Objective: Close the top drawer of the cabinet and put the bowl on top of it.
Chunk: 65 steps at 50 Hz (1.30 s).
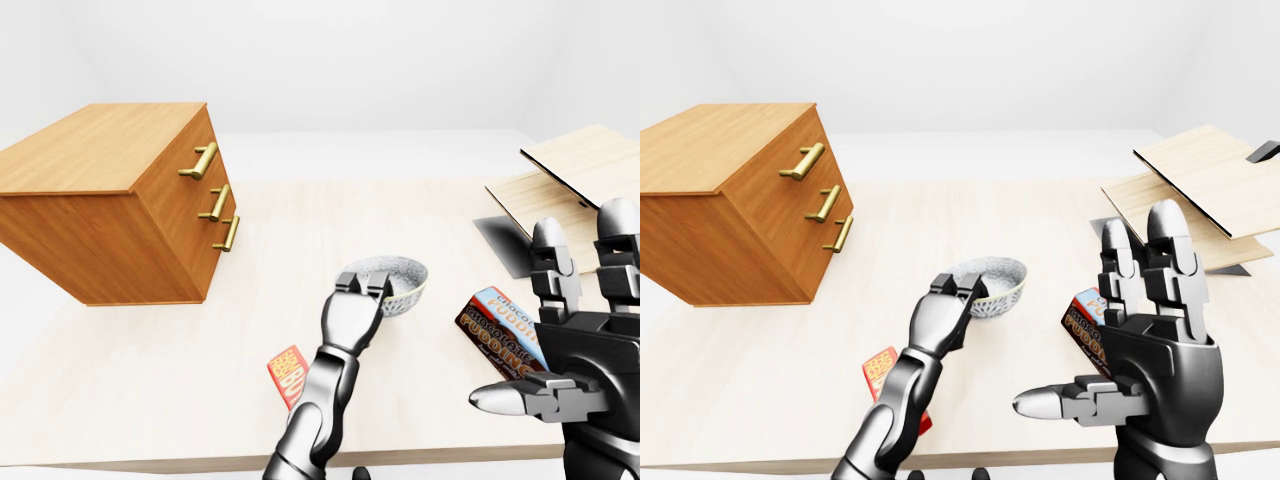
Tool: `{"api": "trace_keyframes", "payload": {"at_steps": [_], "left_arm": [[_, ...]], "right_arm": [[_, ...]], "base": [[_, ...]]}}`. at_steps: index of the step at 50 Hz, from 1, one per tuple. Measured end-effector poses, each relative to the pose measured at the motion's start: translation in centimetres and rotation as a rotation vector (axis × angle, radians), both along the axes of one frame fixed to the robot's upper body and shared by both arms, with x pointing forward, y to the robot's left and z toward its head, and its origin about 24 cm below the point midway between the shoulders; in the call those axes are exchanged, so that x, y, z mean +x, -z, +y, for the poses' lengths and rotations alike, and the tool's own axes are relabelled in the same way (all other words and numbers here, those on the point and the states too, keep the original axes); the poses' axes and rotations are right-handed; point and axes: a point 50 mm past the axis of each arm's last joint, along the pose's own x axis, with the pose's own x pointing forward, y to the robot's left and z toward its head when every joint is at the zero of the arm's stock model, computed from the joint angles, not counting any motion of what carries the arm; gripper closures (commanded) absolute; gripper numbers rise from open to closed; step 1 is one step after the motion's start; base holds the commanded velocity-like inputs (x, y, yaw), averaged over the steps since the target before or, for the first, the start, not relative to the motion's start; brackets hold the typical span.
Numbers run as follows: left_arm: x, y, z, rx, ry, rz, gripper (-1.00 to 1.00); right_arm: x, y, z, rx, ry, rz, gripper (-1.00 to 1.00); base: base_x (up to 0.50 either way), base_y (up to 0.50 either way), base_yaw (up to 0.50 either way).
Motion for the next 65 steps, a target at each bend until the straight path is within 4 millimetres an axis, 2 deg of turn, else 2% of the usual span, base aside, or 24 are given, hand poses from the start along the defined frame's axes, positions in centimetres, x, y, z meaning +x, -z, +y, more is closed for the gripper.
{"api": "trace_keyframes", "payload": {"at_steps": [23, 47, 65], "left_arm": [[1.6, -4.7, 2.0, 0.009, -0.044, -0.107, 1.0], [5.5, -9.3, 4.7, -0.031, -0.106, -0.196, 1.0], [7.0, -12.8, 5.9, -0.065, -0.11, -0.278, 1.0]], "right_arm": [[0.0, -0.1, 0.2, -0.002, -0.004, -0.002, -1.0], [0.1, 0.2, 0.4, -0.004, -0.015, 0.015, -1.0], [0.4, 0.4, 0.4, -0.001, -0.02, 0.026, -1.0]], "base": [[0.0, 0.0, 0.0], [0.0, 0.0, 0.0], [0.0, 0.0, 0.0]]}}
